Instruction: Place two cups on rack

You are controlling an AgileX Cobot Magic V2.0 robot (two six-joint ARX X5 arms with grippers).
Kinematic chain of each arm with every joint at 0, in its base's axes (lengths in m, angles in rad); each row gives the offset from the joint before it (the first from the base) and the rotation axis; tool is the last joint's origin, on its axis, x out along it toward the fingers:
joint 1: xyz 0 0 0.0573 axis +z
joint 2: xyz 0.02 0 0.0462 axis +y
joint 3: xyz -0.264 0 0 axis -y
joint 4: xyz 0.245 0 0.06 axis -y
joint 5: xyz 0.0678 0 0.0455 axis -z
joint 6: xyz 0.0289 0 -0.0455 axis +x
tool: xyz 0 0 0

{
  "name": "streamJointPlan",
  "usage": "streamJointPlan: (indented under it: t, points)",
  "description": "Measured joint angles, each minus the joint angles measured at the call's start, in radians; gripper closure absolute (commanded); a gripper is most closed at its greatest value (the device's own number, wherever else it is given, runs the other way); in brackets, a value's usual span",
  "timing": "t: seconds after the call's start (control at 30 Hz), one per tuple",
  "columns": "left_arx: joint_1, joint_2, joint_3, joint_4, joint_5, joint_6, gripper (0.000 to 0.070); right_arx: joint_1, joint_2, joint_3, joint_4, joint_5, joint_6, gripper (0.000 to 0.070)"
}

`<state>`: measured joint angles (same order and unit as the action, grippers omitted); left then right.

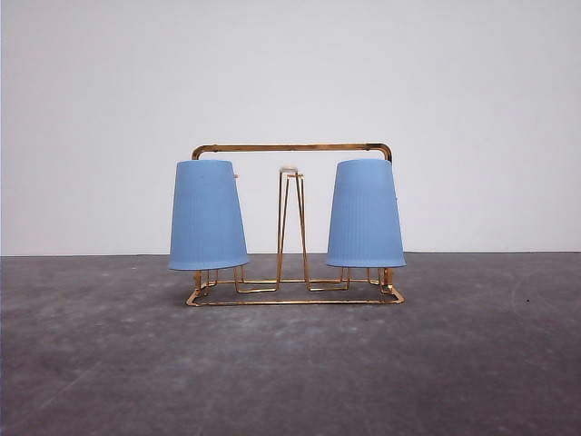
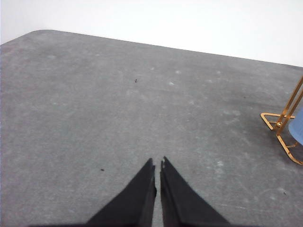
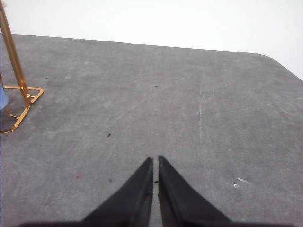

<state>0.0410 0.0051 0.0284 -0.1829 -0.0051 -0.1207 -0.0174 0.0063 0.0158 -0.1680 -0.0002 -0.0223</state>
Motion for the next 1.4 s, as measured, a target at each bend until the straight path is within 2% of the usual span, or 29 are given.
streamJointPlan:
  t: [1.4]
  points:
    - [0.0, 0.0, 0.0, 0.0, 0.0, 0.0, 0.07, 0.0, 0.0, 0.0, 0.0, 0.0, 0.0, 0.0683]
